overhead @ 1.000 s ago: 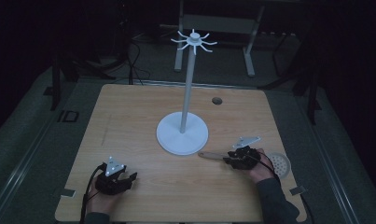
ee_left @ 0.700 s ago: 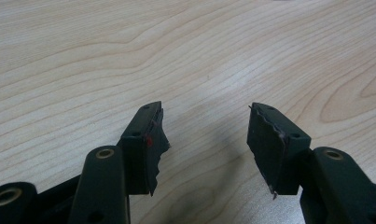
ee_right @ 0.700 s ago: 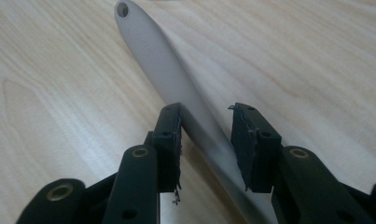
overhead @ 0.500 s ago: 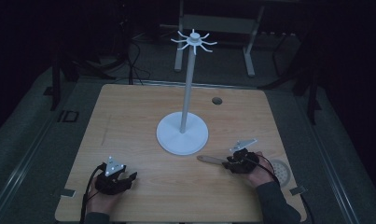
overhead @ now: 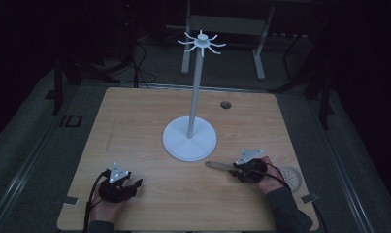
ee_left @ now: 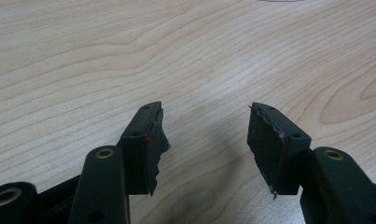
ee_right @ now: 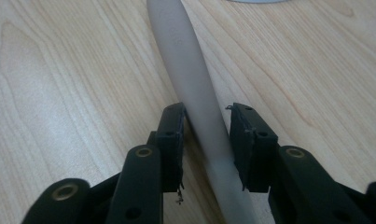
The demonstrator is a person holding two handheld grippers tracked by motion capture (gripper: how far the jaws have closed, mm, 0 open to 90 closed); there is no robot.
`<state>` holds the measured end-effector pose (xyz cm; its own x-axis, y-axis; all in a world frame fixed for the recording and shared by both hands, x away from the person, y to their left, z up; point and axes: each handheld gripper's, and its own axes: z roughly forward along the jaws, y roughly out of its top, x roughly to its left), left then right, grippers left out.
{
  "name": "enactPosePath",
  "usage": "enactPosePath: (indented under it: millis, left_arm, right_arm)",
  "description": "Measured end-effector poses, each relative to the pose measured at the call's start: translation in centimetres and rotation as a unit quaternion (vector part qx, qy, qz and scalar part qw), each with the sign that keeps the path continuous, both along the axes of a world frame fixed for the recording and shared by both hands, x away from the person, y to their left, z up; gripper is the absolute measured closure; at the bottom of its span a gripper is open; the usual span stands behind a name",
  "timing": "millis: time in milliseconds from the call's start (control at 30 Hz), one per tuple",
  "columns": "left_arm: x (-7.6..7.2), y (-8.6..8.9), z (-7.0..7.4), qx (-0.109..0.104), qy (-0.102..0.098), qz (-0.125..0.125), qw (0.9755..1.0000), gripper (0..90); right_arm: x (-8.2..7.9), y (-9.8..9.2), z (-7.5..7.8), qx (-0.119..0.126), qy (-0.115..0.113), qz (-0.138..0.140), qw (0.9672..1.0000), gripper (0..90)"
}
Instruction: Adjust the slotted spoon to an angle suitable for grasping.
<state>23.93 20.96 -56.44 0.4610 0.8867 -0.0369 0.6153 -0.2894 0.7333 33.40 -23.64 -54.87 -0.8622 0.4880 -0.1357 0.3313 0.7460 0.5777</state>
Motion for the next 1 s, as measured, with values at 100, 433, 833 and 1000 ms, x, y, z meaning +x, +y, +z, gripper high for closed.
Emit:
enactPosePath:
  millis: [100,433,833,1000]
  left_arm:
    - [0.0,0.0,0.0,0.001,0.001,-0.001,1.0000,45.7]
    - [0.0,0.0,0.0,0.000,0.000,0.000,1.0000,45.7]
    - [0.0,0.0,0.0,0.001,0.001,-0.001,1.0000,45.7]
    - [0.1,0.0,0.0,0.003,0.002,-0.002,1.0000,45.7]
  right_arm:
    - [-0.1,-0.2,0.2,0.005,-0.012,-0.009,0.9999,71.4]
    - [0.2,-0.2,0.9,0.045,-0.009,-0.020,0.9988,73.3]
    - [2.2,1.9,0.7,0.051,0.011,-0.057,0.9970,73.1]
    - [2.7,1.9,0.8,0.035,0.027,-0.059,0.9973,71.9]
